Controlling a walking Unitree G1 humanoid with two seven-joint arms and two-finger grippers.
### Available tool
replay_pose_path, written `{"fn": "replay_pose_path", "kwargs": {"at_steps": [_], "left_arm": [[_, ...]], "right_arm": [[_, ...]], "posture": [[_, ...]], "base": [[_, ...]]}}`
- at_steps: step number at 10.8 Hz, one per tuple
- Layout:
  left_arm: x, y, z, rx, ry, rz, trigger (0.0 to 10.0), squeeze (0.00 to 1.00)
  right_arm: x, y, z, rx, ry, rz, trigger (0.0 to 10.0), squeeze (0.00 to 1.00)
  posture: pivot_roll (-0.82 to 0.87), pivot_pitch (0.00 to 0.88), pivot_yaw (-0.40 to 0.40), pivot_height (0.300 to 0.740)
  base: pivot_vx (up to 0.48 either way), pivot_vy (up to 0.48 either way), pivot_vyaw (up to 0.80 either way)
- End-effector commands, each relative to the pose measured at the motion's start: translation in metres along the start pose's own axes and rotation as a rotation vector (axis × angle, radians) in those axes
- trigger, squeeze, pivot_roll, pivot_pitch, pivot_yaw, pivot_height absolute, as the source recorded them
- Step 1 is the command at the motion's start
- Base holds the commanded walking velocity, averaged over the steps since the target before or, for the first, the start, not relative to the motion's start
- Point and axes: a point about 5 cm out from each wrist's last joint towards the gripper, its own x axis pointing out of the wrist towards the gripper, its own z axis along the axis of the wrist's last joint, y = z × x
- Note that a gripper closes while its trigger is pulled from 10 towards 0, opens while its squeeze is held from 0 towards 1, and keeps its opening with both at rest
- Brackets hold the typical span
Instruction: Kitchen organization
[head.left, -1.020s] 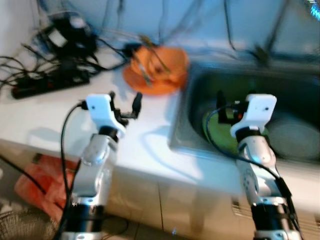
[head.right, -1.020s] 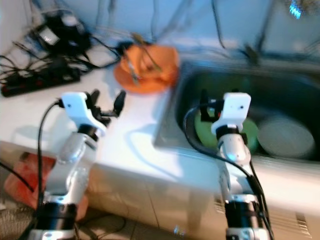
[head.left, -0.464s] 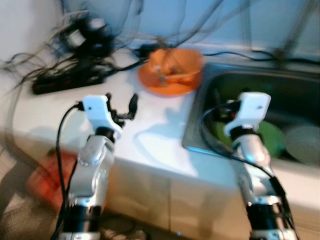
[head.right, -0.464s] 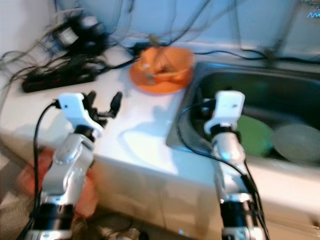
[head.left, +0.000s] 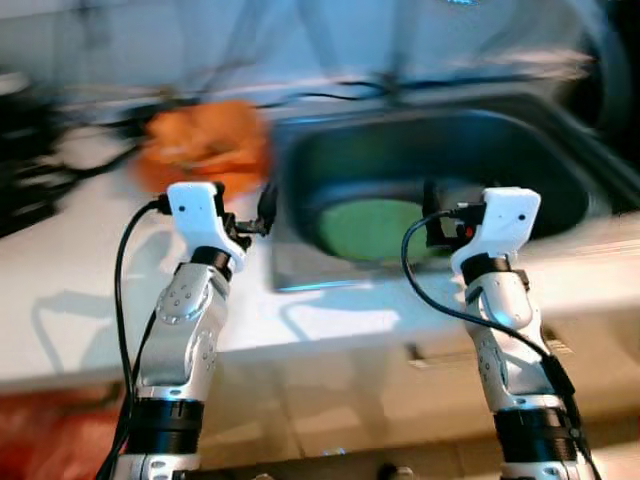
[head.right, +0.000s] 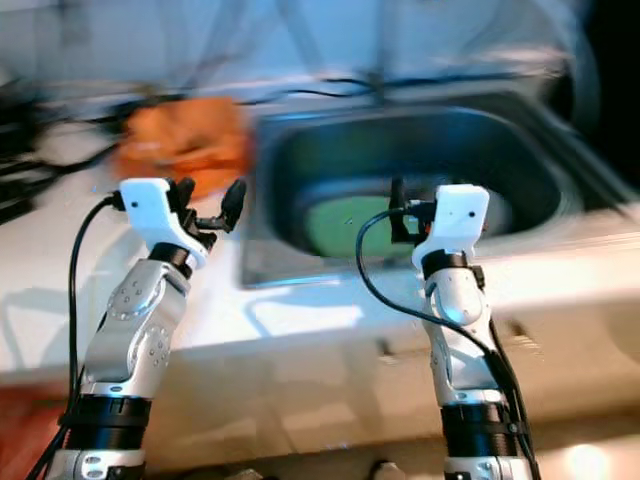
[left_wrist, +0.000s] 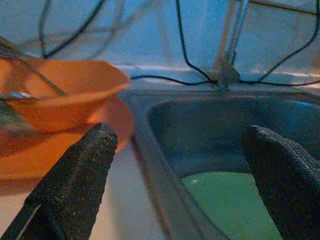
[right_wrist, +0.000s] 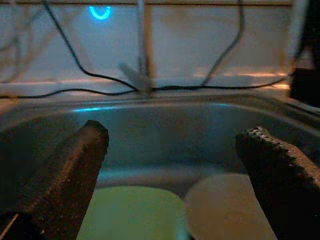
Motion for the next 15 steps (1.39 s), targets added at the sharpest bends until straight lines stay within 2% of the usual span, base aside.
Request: {"fn": "replay_pose_path", "kwargs": {"at_steps": [1,4,6,8,10,15], "left_arm": [[0.002,0.005,0.001,0.001,0.011,0.023,10.0,0.0],[0.005,0.009,0.001,0.005,0.021,0.047,10.0,0.0],[0.007,0.02,0.006,0.035,0.005,0.109,10.0,0.0],[0.009,0.023,0.007,0.033,0.004,0.115,10.0,0.0],[0.011,0.027,0.005,0.032,0.02,0.131,10.0,0.0],[0.03,0.038,0.007,0.041,0.082,0.144,10.0,0.0]], "right_arm": [[0.001,0.004,0.003,0.007,-0.009,0.013,10.0,0.0],[0.0,0.004,0.003,0.004,-0.007,0.014,10.0,0.0],[0.0,0.004,0.003,-0.015,-0.014,0.028,10.0,0.0],[0.0,0.005,0.003,-0.014,-0.007,0.021,10.0,0.0],[0.0,0.004,0.002,-0.009,-0.001,0.015,10.0,0.0],[-0.006,0.003,0.001,-0.01,0.014,0.021,10.0,0.0]], "posture": [[0.07,0.063,0.09,0.74],[0.07,0.064,0.092,0.74],[0.07,0.064,0.093,0.74],[0.07,0.067,0.091,0.74],[0.07,0.072,0.091,0.74],[0.06,0.095,0.09,0.74]], "base": [[0.0,0.0,0.0],[0.0,0.0,0.0],[0.0,0.0,0.0],[0.0,0.0,0.8],[0.0,0.0,0.0],[0.0,0.0,0.0]]}}
